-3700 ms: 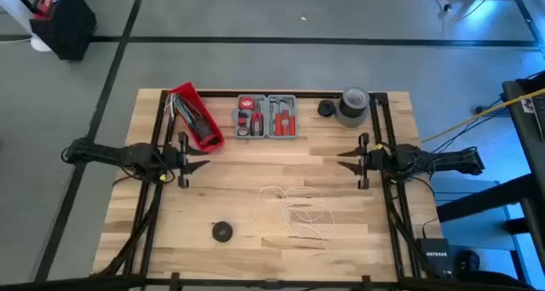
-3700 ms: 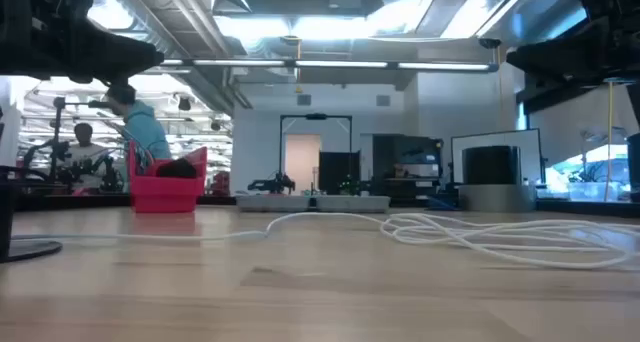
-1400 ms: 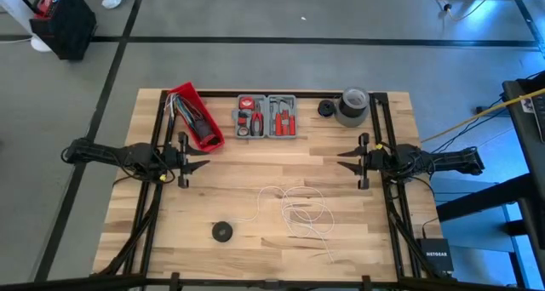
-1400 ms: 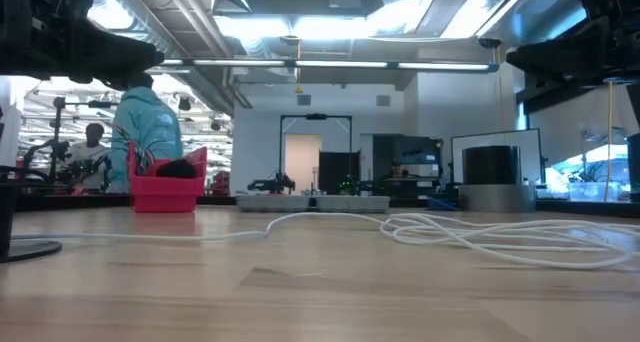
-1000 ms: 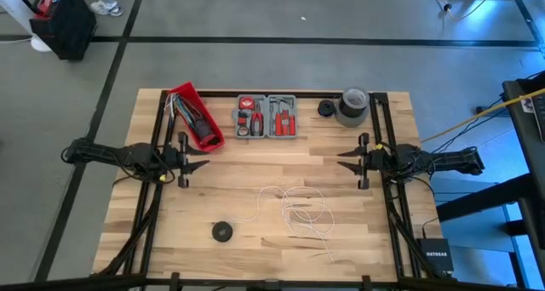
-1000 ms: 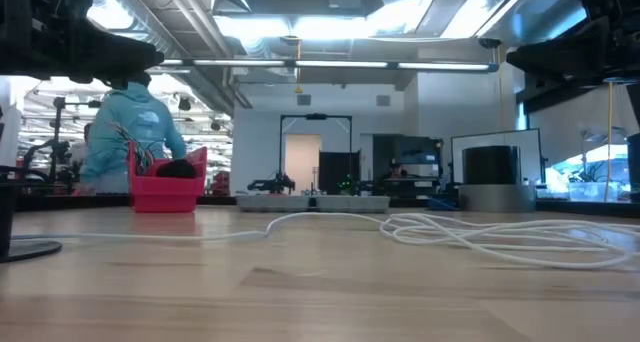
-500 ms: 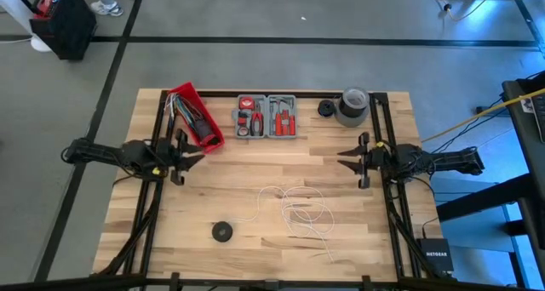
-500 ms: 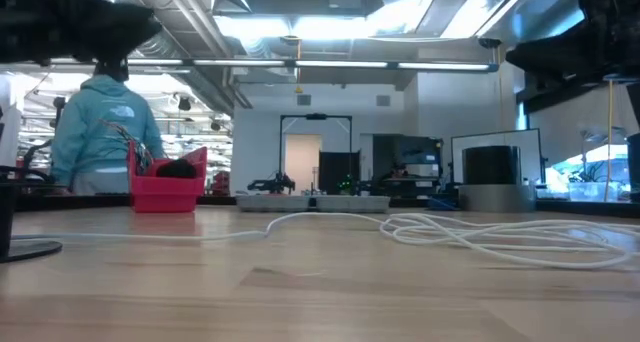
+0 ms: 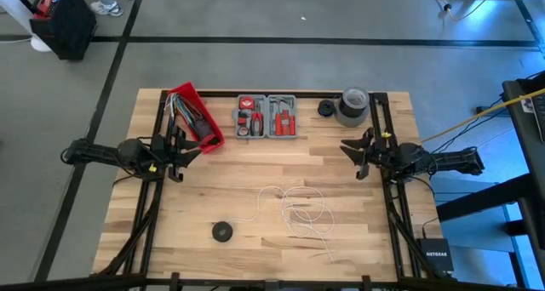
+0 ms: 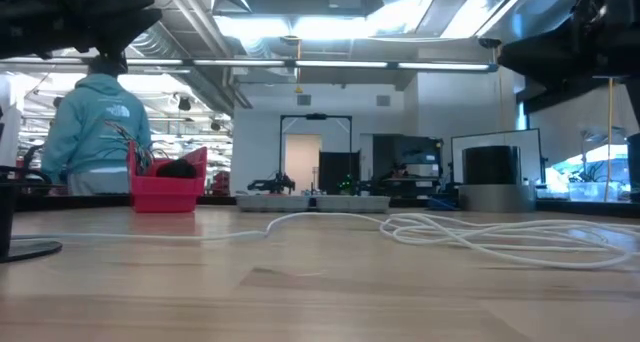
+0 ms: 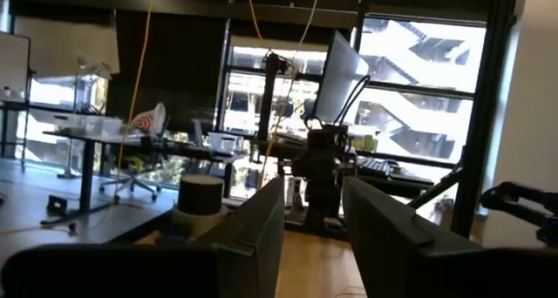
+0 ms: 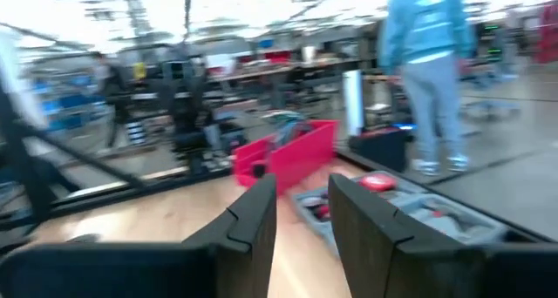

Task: Coil cords
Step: Coil the white wire into the spool

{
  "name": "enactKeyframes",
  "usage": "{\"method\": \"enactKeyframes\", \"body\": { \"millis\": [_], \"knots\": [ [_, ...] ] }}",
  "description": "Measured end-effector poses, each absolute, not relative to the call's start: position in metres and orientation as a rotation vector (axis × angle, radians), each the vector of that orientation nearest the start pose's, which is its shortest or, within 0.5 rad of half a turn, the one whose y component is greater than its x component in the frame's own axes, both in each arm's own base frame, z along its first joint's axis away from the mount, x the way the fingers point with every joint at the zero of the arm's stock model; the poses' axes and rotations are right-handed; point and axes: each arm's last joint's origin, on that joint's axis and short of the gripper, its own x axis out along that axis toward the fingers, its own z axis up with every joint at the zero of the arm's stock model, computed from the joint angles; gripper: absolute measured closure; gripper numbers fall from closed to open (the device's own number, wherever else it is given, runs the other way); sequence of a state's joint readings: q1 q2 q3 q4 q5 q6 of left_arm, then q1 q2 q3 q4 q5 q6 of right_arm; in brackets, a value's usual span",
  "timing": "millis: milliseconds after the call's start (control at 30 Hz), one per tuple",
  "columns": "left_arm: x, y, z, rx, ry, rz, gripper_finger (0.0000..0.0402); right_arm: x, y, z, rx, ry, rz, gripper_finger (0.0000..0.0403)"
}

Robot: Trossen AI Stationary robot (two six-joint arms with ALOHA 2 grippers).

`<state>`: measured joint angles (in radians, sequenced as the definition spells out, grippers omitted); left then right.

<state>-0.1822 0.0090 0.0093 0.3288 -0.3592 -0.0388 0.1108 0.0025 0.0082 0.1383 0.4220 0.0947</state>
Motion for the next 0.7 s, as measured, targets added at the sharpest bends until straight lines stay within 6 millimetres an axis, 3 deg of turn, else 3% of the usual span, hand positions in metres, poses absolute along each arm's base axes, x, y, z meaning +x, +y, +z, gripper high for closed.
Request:
{"method": "enactKeyframes", "body": {
  "millis": [167,367,567,700],
  "knots": [
    [0.091,-0.006,0.196,-0.104,-0.315,0.173,0.029,0.094,-0.005,0.176,0.094,-0.118,-0.44,0.0292],
    [0.093,-0.007,0.205,-0.085,-0.317,0.169,0.029,0.094,-0.004,0.174,0.081,-0.098,-0.416,0.0292],
    [0.108,-0.011,0.234,-0.059,-0.271,0.143,0.029,0.094,-0.002,0.178,0.05,-0.127,-0.339,0.0292],
    [0.133,-0.015,0.273,0.04,-0.223,0.148,0.029,0.094,-0.002,0.178,0.03,-0.131,-0.341,0.0292]
  ]
}}
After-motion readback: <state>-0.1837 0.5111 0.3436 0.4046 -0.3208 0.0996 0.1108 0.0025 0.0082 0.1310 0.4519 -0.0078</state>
